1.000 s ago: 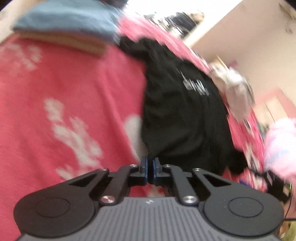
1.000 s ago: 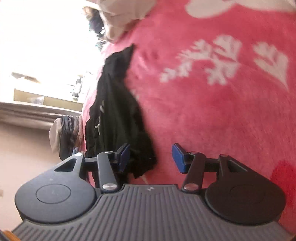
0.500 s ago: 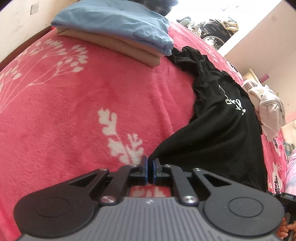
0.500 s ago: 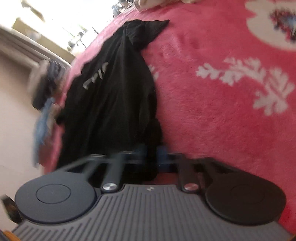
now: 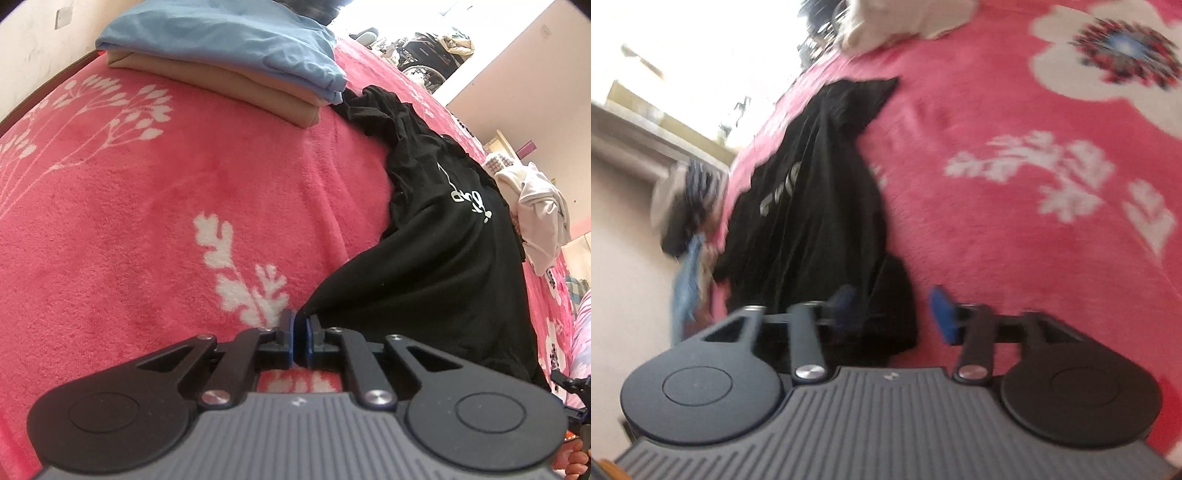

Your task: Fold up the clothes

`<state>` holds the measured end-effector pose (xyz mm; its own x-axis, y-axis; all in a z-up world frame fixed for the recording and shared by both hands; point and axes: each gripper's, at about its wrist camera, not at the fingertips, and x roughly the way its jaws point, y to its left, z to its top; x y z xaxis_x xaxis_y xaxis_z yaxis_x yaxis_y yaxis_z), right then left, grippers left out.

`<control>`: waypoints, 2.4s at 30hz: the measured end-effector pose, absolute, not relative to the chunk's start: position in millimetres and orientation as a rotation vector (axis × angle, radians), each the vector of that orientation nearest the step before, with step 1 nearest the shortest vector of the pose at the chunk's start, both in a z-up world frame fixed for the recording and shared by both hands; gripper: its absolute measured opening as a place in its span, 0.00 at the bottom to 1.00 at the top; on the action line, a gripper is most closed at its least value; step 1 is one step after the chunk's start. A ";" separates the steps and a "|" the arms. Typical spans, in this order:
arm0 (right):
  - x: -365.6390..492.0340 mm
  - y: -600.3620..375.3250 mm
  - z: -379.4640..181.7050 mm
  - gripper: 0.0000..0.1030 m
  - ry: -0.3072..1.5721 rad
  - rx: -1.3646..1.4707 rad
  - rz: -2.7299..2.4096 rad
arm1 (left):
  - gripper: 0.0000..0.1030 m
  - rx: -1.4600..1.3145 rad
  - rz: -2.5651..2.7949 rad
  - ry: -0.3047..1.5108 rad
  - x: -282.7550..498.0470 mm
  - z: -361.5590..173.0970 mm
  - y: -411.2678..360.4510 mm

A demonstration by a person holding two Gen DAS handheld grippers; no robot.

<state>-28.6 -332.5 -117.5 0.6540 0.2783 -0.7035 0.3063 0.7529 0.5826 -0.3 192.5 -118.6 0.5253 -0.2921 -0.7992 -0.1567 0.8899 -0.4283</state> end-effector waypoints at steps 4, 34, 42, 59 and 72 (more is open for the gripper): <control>-17.9 -309.9 -126.6 0.10 0.944 0.560 -0.006 | 0.06 -0.484 -0.092 1.016 -0.3 -119.6 191.0; -82.5 -433.7 -91.6 0.02 0.997 0.630 -0.216 | 0.05 -0.304 -0.417 1.306 -30.8 -103.2 111.3; -66.4 -428.0 -121.8 0.09 1.181 0.458 -0.242 | 0.11 -0.193 -0.414 1.350 -26.9 -129.7 93.6; -102.5 -420.2 -54.5 0.44 0.852 0.489 -0.279 | 0.32 -0.112 -0.293 1.180 8.8 -54.9 140.2; 57.0 -424.1 -77.6 0.44 0.707 0.854 -0.069 | 0.36 -0.111 -0.492 0.969 161.3 -69.8 -31.2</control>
